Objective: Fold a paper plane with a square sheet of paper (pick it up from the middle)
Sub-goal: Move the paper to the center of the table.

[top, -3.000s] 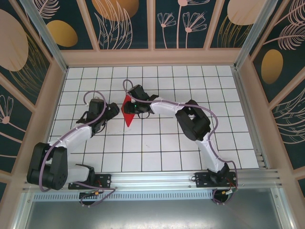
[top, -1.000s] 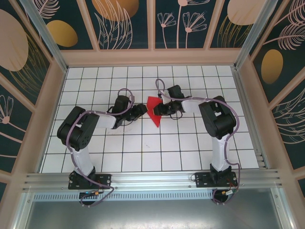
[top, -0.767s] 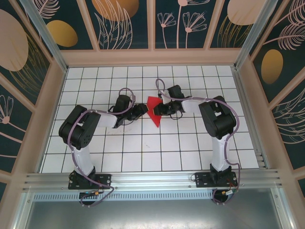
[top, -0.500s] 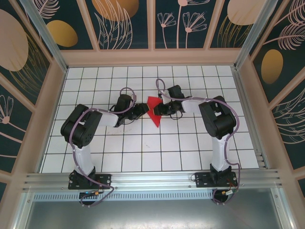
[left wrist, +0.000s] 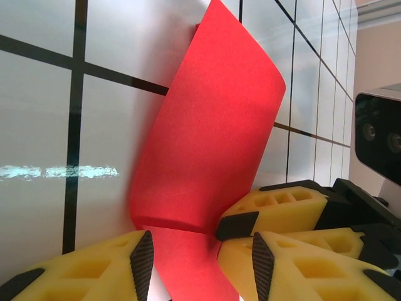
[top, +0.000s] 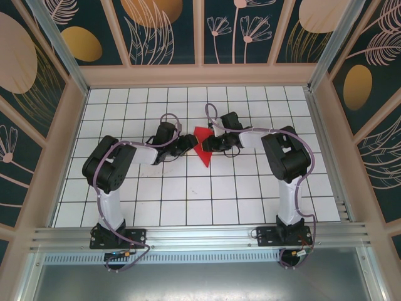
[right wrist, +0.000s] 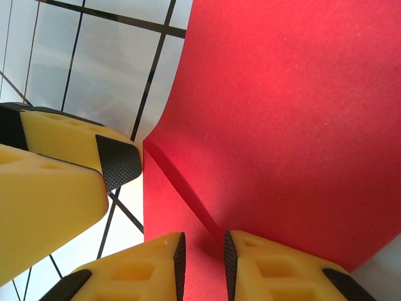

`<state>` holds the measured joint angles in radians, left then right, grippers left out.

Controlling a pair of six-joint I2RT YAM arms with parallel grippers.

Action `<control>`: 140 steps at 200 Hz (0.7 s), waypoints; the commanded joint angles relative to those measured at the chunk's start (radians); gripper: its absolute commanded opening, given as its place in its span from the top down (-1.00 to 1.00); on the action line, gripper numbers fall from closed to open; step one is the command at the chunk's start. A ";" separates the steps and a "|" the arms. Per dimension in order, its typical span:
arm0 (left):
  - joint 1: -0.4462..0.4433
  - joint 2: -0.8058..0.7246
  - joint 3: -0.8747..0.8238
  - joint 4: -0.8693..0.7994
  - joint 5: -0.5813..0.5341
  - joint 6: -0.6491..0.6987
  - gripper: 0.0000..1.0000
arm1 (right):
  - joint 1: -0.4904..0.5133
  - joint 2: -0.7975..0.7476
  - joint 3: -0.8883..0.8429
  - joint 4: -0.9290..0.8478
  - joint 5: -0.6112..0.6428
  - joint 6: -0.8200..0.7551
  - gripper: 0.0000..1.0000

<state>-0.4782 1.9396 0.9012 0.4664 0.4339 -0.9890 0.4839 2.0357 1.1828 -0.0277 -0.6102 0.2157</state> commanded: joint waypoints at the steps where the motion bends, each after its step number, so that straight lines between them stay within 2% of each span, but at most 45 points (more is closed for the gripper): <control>1: -0.006 0.021 0.029 -0.045 -0.023 0.020 -0.03 | -0.004 -0.015 -0.020 -0.007 -0.019 0.002 0.46; 60: -0.011 0.003 0.046 -0.131 -0.106 0.054 -0.14 | -0.003 -0.014 -0.022 -0.007 -0.013 0.004 0.46; 107: -0.014 -0.024 0.052 -0.182 -0.181 0.075 -0.14 | -0.004 -0.012 -0.022 -0.007 -0.011 0.005 0.47; 140: -0.020 -0.051 0.045 -0.174 -0.187 0.074 -0.12 | -0.003 -0.011 -0.022 -0.007 -0.010 0.007 0.47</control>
<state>-0.5026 1.9221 0.9466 0.3496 0.3103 -0.9459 0.4839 2.0357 1.1820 -0.0257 -0.6102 0.2161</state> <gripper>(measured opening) 0.563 0.266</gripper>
